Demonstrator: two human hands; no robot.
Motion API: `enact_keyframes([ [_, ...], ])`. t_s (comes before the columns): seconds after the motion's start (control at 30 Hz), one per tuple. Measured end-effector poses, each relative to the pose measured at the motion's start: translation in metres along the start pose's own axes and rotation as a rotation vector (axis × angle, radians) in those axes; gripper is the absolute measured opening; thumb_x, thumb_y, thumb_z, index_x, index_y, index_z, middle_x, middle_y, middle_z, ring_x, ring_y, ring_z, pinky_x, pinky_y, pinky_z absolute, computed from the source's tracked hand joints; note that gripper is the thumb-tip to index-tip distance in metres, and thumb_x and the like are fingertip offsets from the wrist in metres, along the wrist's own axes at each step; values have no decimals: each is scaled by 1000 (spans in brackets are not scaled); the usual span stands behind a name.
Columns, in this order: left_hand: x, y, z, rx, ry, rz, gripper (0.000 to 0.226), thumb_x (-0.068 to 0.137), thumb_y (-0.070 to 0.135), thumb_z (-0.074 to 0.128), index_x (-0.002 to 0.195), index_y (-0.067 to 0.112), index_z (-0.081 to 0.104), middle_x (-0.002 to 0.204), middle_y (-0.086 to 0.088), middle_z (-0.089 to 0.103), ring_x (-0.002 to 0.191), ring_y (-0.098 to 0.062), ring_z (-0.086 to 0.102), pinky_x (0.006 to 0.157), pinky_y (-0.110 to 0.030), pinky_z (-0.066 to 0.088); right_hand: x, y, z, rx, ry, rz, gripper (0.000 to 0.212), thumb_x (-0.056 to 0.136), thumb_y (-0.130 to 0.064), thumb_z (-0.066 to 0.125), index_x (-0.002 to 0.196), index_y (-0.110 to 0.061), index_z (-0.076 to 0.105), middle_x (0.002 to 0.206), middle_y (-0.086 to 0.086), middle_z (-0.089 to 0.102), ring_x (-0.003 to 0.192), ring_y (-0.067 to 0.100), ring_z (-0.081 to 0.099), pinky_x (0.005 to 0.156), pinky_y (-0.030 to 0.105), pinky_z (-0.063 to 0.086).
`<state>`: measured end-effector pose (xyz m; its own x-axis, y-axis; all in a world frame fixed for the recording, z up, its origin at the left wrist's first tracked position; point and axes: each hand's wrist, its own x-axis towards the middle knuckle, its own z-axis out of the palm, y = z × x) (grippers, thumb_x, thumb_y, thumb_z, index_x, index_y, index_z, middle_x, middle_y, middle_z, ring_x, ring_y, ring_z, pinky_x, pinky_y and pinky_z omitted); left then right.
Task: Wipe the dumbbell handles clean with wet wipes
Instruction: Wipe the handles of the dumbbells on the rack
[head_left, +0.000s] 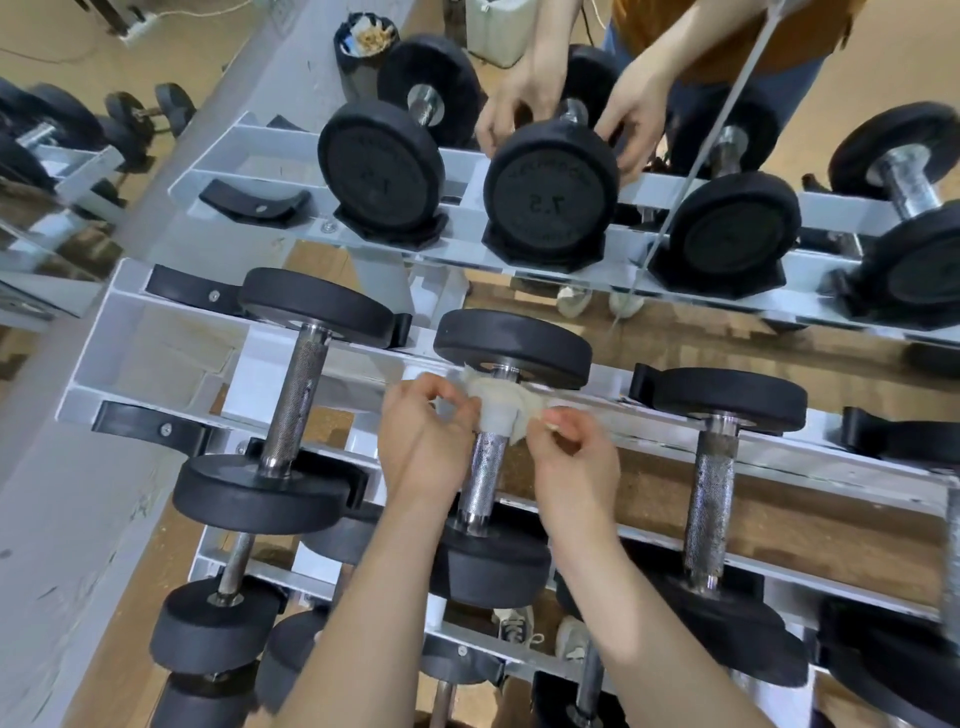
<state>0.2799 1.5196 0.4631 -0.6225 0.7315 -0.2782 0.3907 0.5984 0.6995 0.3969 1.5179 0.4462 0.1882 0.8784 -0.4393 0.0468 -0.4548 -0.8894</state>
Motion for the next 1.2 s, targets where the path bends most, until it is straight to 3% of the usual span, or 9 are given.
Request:
enact_keyframes([
  [0.1, -2, -1, 4, 27, -74, 54, 15, 84, 36, 72, 79, 23, 70, 83, 8, 71, 82, -13, 65, 75, -26, 49, -3, 2, 16, 38, -119, 25, 4, 88, -19, 69, 91, -19, 71, 84, -5, 72, 80, 3, 66, 77, 21, 54],
  [0.17, -1, 6, 11, 44, -28, 94, 15, 84, 36, 72, 86, 21, 73, 85, 7, 73, 85, -14, 66, 77, -24, 48, 5, -1, 26, 84, -8, 78, 12, 86, -19, 71, 97, -13, 74, 89, -1, 74, 86, 14, 69, 84, 35, 56],
  [0.33, 7, 16, 17, 48, 31, 215, 11, 87, 27, 68, 82, 18, 69, 81, 5, 70, 84, -16, 62, 79, -30, 48, 15, -15, 34, 76, 172, 5, 11, 85, -17, 71, 78, -25, 67, 81, -5, 71, 78, 13, 67, 78, 34, 55],
  [0.57, -11, 4, -18, 472, -176, 292, 5, 82, 21, 66, 78, 18, 68, 79, -3, 69, 84, -27, 62, 68, -28, 46, -2, 6, -7, -469, -206, -261, 17, 83, -14, 71, 70, -20, 61, 74, -4, 66, 73, 15, 61, 68, 30, 48],
  [0.73, -33, -11, -36, 639, -347, 141, 5, 78, 29, 66, 78, 25, 63, 90, -2, 69, 91, -28, 64, 76, -34, 54, -24, 17, -18, -713, -459, -186, 28, 80, -20, 72, 59, -31, 56, 72, -10, 66, 76, 11, 63, 75, 33, 53],
  [0.83, -42, -16, -47, 571, -362, 183, 9, 85, 29, 63, 89, 34, 69, 99, 7, 70, 97, -19, 63, 80, -28, 52, -20, -2, -19, -750, -393, -330, 4, 86, -28, 66, 87, -31, 62, 83, -9, 68, 79, 14, 63, 74, 35, 53],
  [0.97, -65, -39, -46, 152, -193, 132, 18, 86, 18, 62, 99, 28, 70, 95, 21, 63, 95, 1, 54, 82, -13, 37, -9, -14, -11, -951, -667, -661, 45, 91, -18, 56, 130, -38, 44, 92, -1, 67, 83, 21, 63, 73, 39, 53],
  [1.07, -83, -56, -31, -168, 17, -12, 16, 89, 18, 60, 99, 29, 65, 102, 20, 60, 105, -1, 53, 93, -21, 39, -1, 3, -11, -1094, -874, -617, 39, 94, -18, 54, 125, -40, 61, 117, 1, 67, 105, 22, 63, 88, 38, 51],
  [1.2, -89, -65, -15, -255, 90, -95, 22, 88, 29, 51, 108, 32, 59, 114, 7, 61, 111, -17, 54, 103, -40, 41, 5, 16, -26, -1108, -1028, -628, 36, 97, -22, 50, 125, -40, 62, 124, -3, 62, 109, 19, 59, 94, 36, 48],
])
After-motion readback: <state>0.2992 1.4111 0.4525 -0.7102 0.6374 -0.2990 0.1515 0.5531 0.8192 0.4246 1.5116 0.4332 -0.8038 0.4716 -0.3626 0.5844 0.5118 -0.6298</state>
